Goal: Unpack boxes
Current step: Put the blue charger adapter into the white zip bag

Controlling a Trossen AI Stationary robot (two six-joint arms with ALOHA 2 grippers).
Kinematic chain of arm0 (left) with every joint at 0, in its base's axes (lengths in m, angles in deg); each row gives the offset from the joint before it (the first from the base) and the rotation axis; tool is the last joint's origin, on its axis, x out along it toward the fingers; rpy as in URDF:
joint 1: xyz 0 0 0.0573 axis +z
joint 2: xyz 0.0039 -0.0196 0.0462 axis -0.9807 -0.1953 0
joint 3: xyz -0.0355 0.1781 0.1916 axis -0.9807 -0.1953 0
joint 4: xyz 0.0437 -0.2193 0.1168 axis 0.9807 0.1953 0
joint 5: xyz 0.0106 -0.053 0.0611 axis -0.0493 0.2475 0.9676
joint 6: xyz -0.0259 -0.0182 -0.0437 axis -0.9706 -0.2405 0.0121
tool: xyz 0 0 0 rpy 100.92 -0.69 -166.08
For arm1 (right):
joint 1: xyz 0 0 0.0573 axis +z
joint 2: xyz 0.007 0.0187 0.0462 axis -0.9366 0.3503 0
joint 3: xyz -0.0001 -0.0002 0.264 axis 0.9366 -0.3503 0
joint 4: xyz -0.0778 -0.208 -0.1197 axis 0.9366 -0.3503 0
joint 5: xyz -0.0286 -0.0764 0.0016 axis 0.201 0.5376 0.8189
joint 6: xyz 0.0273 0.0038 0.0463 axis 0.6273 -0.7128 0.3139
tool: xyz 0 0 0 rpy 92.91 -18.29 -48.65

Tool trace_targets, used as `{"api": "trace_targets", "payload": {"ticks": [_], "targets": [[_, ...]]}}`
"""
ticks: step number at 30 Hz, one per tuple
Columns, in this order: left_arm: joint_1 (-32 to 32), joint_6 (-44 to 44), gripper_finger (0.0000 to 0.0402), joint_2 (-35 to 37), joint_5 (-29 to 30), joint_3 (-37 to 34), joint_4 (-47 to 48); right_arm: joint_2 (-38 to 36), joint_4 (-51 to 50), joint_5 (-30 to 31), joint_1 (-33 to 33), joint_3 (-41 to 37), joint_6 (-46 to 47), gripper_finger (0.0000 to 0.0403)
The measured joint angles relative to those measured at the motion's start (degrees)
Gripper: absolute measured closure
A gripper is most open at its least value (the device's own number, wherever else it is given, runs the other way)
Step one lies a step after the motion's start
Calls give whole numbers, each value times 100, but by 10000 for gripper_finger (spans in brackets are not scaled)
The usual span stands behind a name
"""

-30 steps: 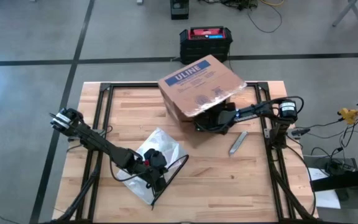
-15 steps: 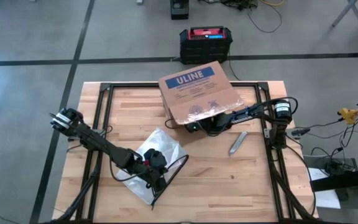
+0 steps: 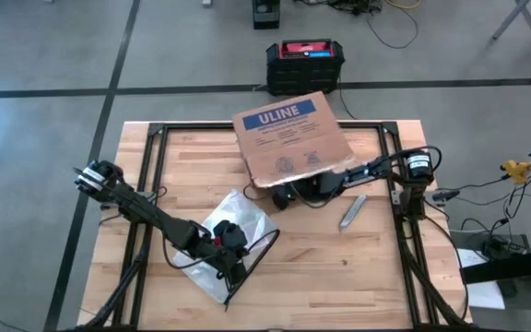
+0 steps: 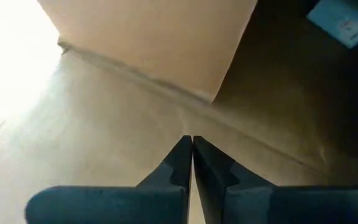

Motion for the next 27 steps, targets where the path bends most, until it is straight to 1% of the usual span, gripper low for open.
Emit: {"api": "trace_targets", "payload": {"ticks": [4, 9, 12, 16, 18, 23, 27], "targets": [[2, 2, 402, 0, 0, 0, 8, -229, -253, 9, 449, -17, 427, 403], [5, 2, 401, 0, 9, 0, 48, -372, -164, -68, 1058, 162, 425, 403], [31, 88, 402, 0, 26, 0, 46, -279, 43, -56, 1153, 268, -76, 403], [31, 184, 402, 5, -48, 0, 115, -30, 579, -167, 1054, 278, -782, 403], [20, 114, 402, 60, -138, 0, 379, 62, 852, -337, 1070, 316, -1113, 403], [-34, -171, 402, 188, -155, 0, 1259, 129, 1108, -1092, 1215, 551, -1906, 403], [-42, -242, 401, 208, -168, 0, 1693, 129, 1306, -1231, 1189, 626, -2536, 403]]}}
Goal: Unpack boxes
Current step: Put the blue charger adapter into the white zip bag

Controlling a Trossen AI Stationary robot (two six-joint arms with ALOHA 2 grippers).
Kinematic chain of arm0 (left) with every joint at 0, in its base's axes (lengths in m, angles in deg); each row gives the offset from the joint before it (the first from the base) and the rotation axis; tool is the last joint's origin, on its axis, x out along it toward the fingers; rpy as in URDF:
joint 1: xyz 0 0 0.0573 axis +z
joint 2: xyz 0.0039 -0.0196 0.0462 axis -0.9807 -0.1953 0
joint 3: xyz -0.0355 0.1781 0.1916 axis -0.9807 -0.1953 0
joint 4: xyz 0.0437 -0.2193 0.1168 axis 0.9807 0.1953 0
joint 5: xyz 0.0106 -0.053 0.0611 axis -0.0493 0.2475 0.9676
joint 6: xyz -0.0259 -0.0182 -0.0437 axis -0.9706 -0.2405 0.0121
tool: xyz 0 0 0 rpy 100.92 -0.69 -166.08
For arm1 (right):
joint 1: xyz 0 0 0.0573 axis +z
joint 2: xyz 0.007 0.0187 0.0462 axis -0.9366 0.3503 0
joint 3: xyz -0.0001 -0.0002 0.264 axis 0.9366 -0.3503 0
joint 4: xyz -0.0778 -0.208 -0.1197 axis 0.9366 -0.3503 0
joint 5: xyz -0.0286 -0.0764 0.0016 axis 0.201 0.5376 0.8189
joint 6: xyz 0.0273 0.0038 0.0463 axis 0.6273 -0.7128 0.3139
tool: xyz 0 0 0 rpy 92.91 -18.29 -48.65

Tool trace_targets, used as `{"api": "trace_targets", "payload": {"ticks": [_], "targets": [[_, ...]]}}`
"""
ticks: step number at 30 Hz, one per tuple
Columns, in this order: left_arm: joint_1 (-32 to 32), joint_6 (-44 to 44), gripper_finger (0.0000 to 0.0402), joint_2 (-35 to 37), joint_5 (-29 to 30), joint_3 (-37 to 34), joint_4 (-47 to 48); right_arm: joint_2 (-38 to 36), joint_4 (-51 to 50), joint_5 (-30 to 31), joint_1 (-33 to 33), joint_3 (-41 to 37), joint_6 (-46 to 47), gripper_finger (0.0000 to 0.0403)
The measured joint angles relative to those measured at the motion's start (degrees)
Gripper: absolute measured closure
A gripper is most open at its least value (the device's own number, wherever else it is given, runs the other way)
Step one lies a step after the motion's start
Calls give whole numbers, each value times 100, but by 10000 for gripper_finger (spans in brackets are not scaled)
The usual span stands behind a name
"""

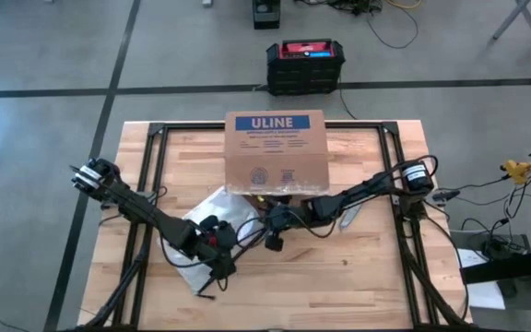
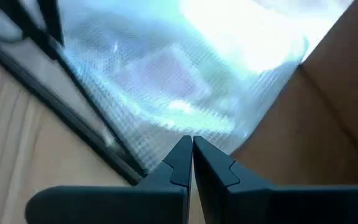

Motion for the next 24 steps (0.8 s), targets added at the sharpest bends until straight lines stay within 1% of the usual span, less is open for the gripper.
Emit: {"api": "trace_targets", "payload": {"ticks": [3, 6, 8, 11, 14, 16, 19, 22, 24], "targets": [[-4, 8, 402, 2, 2, 0, 105, 0, 549, -151, -240, -170, -107, 403], [-2, 10, 402, 4, 1, 0, 122, 0, 1401, -618, -484, -493, -45, 403], [-2, 12, 402, 9, 4, 0, 149, 48, 1939, -764, -556, -699, 38, 403], [-2, 35, 402, 13, 9, 0, 156, 145, 2487, -751, -490, -982, 51, 403], [-2, 76, 401, 13, 13, 0, 158, 414, 3080, -718, -231, -1114, -33, 403], [-2, 88, 401, 16, 17, 2, 152, 696, 3273, -403, -58, -1082, -74, 403], [14, 89, 402, 17, 40, 2, 155, 1117, 3341, 527, 39, -914, 4, 403], [27, 89, 402, 17, 55, 2, 160, 1355, 3522, 1426, 13, -663, 165, 403], [15, 92, 402, 20, 29, 2, 123, 1388, 3531, 1797, -26, -554, 263, 403]]}}
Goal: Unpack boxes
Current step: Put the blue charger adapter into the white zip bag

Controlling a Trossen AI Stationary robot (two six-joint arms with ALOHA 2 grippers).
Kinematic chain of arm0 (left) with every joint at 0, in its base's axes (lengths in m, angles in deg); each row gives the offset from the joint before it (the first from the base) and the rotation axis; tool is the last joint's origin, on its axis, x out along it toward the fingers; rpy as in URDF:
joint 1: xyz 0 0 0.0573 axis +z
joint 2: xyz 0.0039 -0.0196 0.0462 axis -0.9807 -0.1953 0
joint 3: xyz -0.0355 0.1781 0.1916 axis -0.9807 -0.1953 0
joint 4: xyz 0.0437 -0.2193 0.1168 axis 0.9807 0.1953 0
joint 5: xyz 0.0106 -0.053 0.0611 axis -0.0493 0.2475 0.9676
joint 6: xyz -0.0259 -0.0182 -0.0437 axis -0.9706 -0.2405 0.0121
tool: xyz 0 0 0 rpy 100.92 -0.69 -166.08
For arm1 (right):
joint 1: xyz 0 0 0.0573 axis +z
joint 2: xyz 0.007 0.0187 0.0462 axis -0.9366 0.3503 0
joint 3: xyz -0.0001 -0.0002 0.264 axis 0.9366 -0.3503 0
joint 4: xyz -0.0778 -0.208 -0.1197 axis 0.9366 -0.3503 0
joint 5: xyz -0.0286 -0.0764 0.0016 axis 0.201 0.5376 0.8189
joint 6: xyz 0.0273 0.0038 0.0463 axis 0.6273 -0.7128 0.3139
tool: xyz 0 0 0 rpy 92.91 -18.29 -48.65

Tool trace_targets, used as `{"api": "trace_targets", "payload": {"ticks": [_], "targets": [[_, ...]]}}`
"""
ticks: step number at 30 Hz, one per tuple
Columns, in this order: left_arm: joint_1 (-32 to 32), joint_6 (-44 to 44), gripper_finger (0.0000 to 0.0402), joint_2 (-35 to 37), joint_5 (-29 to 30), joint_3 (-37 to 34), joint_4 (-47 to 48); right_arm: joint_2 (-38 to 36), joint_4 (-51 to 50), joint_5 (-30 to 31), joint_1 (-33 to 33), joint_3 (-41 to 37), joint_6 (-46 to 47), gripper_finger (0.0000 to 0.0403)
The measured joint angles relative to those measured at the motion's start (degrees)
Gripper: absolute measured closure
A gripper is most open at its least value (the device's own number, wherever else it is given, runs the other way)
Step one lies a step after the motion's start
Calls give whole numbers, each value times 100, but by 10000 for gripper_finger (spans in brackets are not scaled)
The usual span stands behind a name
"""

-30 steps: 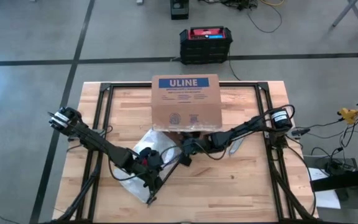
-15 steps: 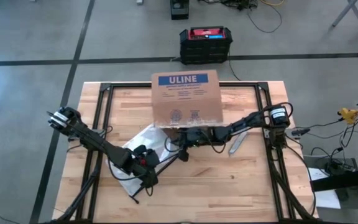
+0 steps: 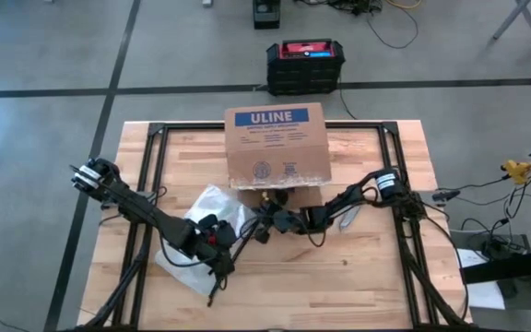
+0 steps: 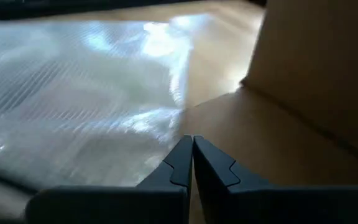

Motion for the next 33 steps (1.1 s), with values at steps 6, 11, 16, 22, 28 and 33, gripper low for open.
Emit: {"api": "trace_targets", "payload": {"ticks": [6, 11, 16, 22, 28, 33], "targets": [[5, 2, 401, 2, 1, 0, 22, -152, -123, 828, -226, -60, 280, 403], [4, 3, 401, 2, 24, 0, 33, -557, -1264, 2287, -95, -333, 1413, 403], [7, 31, 402, 2, 62, 0, 35, -1361, -4402, 3777, 468, -518, 3763, 403], [10, 52, 401, 2, 262, 0, 25, -2031, -9905, 4039, 813, -642, 8921, 403], [10, 52, 401, -7, 262, 0, 21, -2073, -10027, 4035, 1166, -797, 9944, 403], [10, 49, 401, -9, 260, 0, 22, -1737, -6297, 4080, 1185, -797, 6563, 403]]}}
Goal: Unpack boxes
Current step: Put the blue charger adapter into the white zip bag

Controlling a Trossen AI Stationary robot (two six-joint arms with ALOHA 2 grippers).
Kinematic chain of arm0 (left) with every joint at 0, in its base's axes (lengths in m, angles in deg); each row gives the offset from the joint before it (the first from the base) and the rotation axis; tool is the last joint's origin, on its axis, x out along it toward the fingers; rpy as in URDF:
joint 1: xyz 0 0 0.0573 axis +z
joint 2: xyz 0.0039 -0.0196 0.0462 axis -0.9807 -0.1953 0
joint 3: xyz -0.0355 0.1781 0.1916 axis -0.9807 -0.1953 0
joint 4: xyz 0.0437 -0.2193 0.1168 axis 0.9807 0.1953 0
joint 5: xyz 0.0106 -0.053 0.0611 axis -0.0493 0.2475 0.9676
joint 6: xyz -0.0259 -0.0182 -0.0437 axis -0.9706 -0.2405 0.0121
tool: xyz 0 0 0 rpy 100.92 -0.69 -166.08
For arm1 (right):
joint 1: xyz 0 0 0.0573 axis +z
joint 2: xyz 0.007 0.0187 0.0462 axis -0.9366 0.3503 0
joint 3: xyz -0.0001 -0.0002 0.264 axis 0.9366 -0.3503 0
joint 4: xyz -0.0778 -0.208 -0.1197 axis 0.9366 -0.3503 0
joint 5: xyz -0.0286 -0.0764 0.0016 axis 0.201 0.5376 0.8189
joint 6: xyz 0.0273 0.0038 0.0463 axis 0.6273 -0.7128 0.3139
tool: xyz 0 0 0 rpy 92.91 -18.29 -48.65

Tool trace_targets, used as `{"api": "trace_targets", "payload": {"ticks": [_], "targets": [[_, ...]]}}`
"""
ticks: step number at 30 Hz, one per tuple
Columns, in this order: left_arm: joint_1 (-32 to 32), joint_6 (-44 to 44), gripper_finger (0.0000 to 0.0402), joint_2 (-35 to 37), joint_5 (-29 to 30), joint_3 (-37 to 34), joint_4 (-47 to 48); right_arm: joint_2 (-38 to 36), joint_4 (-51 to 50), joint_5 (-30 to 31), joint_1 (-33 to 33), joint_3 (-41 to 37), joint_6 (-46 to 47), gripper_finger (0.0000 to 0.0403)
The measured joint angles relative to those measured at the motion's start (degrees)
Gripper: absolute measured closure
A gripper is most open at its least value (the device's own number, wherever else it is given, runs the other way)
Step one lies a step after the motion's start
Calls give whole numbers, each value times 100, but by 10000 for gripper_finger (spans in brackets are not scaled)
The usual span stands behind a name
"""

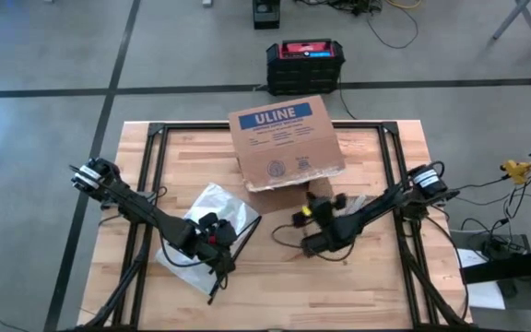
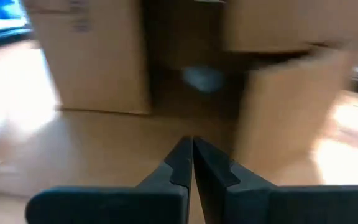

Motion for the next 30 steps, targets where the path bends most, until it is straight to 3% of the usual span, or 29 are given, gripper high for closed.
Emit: {"api": "trace_targets", "payload": {"ticks": [4, 7, 10, 16, 25, 30], "targets": [[0, 0, 401, 0, -2, 0, -1, 288, 2509, 295, -268, 24, -2562, 403], [0, 2, 401, 0, -4, 0, -4, 331, 3175, 803, -574, 50, -3451, 403], [0, 83, 401, -1, 5, 0, -3, 331, 3209, 1188, -867, 50, -3414, 403], [7, 151, 402, -4, 219, 0, -11, 331, 3264, 1262, -1001, 50, -3146, 403], [13, 151, 401, -7, 247, 0, -44, 336, 3281, 1332, -1115, 223, -4076, 403], [13, 149, 402, -7, 242, 0, -50, 280, 2811, 1753, -1073, 199, -4097, 403]]}}
